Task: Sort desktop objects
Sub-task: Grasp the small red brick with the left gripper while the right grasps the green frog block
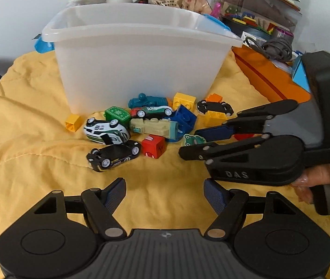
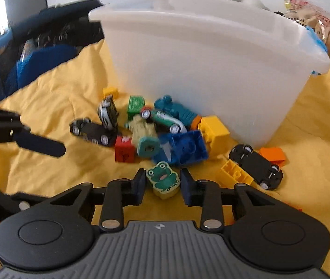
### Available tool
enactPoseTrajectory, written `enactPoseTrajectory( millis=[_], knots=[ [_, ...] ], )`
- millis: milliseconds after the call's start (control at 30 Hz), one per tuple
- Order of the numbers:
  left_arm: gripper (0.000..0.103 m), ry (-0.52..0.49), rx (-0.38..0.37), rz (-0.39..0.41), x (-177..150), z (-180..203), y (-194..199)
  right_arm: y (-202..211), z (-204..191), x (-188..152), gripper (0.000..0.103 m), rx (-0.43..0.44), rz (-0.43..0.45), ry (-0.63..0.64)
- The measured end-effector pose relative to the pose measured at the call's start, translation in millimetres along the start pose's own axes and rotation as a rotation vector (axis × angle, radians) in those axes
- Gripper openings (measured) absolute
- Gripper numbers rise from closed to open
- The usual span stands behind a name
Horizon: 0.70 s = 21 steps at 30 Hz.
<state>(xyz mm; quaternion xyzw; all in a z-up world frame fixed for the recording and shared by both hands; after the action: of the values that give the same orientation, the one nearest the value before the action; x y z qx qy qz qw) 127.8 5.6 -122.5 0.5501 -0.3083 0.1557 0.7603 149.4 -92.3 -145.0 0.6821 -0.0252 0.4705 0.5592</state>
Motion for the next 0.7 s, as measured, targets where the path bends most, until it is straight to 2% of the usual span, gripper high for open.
enactPoseTrajectory(
  millis=[133, 233, 333, 400, 467, 500, 600, 700],
  knots=[
    [0.076, -0.035, -0.016, 0.007, 6.8, 7.6, -8.2, 17.6, 3.7, -18.3, 0.035, -0.029, -0.014, -0.029],
    [0.074, -0.024, -0.029, 0.011, 17.9, 8.6, -20.0, 31.9, 7.2, -41.6, 0.034, -0.048, -0.014, -0.062],
    [0.069, -0.028, -0.013, 0.008, 26.6, 4.3, -36.0, 45.6, 1.9, -56.0, 0.034, -0.053, -0.002, -0.066],
    [0.055, -0.029, -0.022, 0.001, 30.7, 1.6, -46.8, 51.7, -2.1, -61.2, 0.034, -0.073, -0.008, -0.06],
    [0.033, -0.042, -0.016, 0.002, 33.0, -1.7, -53.2, 54.5, -3.3, -64.0, 0.034, -0.084, -0.009, -0.079],
    [0.029, -0.041, -0.014, 0.0, 33.8, -3.1, -52.8, 55.9, -3.5, -65.6, 0.034, -0.088, -0.01, -0.085],
    [0.027, -0.03, -0.046, -0.018, 28.0, -0.8, -43.4, 59.2, -4.9, -67.2, 0.036, -0.094, -0.018, -0.093],
    [0.027, -0.098, -0.044, -0.037, 6.4, 11.0, -28.5, 59.1, -4.5, -65.6, 0.036, -0.094, -0.01, -0.094]
  ],
)
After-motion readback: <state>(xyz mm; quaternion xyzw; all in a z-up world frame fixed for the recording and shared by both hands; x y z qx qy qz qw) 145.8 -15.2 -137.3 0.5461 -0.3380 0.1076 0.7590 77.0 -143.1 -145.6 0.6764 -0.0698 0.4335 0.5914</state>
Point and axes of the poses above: each gripper's, at about its wrist camera, not at the fingertips, and y roughly against the way its jaws point, z to its right, x to its top, the point moved 8 cm from there along -y, roughly the way its jaws point, and after that the axes turned 5 degrees about y, right-handed, at the moved point
